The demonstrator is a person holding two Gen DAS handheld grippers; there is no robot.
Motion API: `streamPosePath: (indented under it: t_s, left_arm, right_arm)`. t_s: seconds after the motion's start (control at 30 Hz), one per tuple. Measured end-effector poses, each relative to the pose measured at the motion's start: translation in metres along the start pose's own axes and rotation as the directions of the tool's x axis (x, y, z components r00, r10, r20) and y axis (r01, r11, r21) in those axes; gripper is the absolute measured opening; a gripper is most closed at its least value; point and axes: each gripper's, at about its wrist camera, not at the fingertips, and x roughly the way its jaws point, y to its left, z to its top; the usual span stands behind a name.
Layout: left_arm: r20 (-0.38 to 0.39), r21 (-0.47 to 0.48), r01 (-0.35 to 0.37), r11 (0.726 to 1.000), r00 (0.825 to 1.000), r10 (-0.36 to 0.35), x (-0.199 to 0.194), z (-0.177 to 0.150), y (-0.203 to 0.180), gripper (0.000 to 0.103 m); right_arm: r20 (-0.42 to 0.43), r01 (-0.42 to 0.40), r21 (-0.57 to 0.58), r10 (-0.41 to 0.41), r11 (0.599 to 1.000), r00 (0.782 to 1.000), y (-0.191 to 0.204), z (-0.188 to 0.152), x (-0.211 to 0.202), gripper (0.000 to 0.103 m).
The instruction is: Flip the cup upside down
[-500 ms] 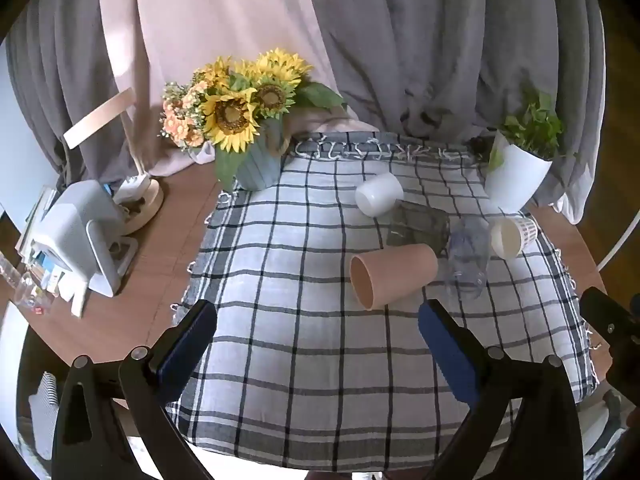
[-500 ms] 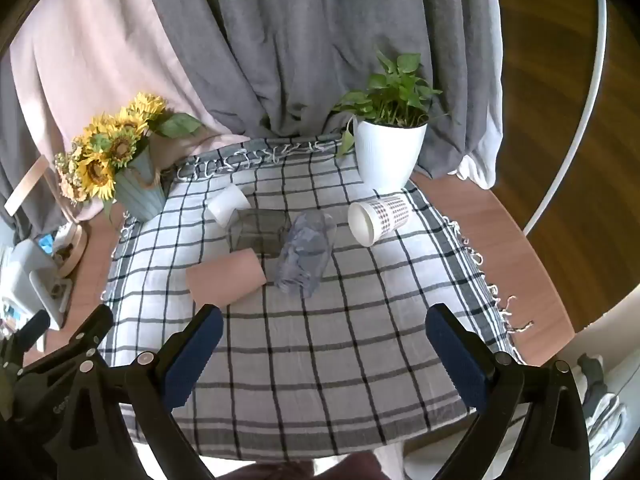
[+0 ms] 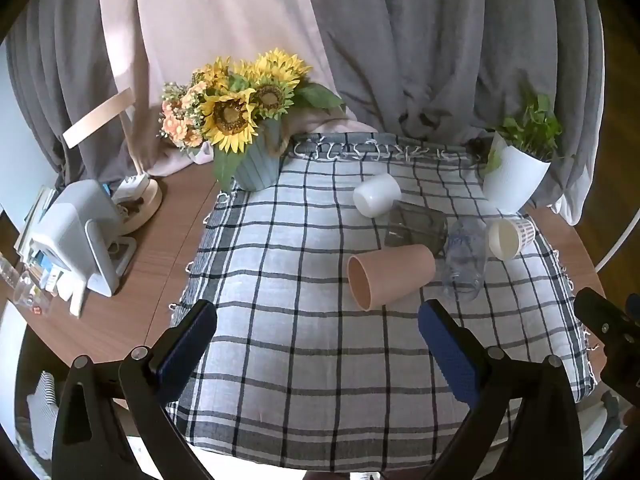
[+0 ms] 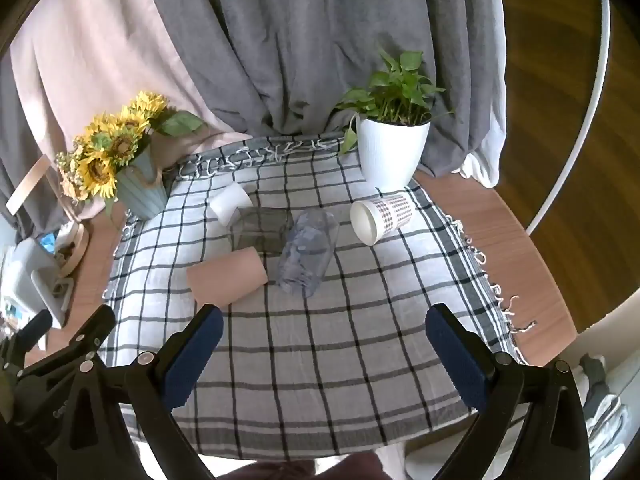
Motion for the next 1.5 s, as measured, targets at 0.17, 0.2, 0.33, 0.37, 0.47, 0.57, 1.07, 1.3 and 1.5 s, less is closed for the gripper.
streamPosePath:
  t_s: [0.17, 0.2, 0.33, 0.37, 0.47, 0.57, 1.07, 1.3, 1.5]
  left_arm:
    - [-0.001, 0.002, -0.002, 1.000, 1.000, 0.002, 0.0014, -0.0009, 0.0006, 0.103]
    - [-0.001, 0.002, -0.002, 1.000, 1.000, 0.002, 0.0015, -0.0008, 0.0007, 0.103]
    - [-0.002, 0.004, -0.003, 1.000, 1.000, 0.003, 0.0015, -0.0010, 0.0006, 0.103]
    - [-0.001, 0.005, -0.002, 1.000, 1.000, 0.002, 0.0015, -0.0010, 0.0006, 0.103]
    - [0.002, 0.002, -0.002, 1.000, 1.000, 0.002, 0.0021, -0.0011, 0.0009, 0.103]
    - [0.003, 0.003, -0.002, 1.000, 1.000, 0.002, 0.0030, -0.0008, 0.0022, 0.103]
    - [0.000, 0.006, -0.005, 1.000, 1.000, 0.005, 0.0034, -0.0004, 0.0014, 0.103]
    - [0.005, 0.006, -0.012, 1.000, 1.000, 0.012, 0.0056, -0.0014, 0.0049, 0.103]
    - [-0.001, 0.010, -0.018, 1.000, 1.000, 0.018, 0.0076, -0.0032, 0.0065, 0.103]
  right_arm:
    - [-0.001, -0.002, 0.001, 0.002, 1.000, 1.000, 0.0005, -0.0001, 0.0012, 0.102]
    - [-0.001, -0.002, 0.001, 0.002, 1.000, 1.000, 0.0003, 0.0000, 0.0015, 0.102]
    - [-0.001, -0.002, 0.002, 0.002, 1.000, 1.000, -0.0003, 0.0001, 0.0024, 0.102]
    - [-0.001, 0.000, 0.002, 0.000, 1.000, 1.000, -0.0004, 0.0000, 0.0027, 0.102]
    - [-0.001, 0.000, 0.003, 0.000, 1.000, 1.000, -0.0008, -0.0003, 0.0033, 0.102]
    - [-0.003, -0.001, 0.003, 0.001, 1.000, 1.000, -0.0005, 0.0002, 0.0032, 0.102]
    - [-0.005, -0.002, 0.002, 0.002, 1.000, 1.000, -0.0009, -0.0001, 0.0032, 0.102]
    - [-0.008, -0.003, 0.003, 0.003, 1.000, 1.000, -0.0008, -0.0001, 0.0040, 0.102]
    - [-0.009, -0.001, 0.003, 0.001, 1.000, 1.000, -0.0002, 0.0001, 0.0043, 0.102]
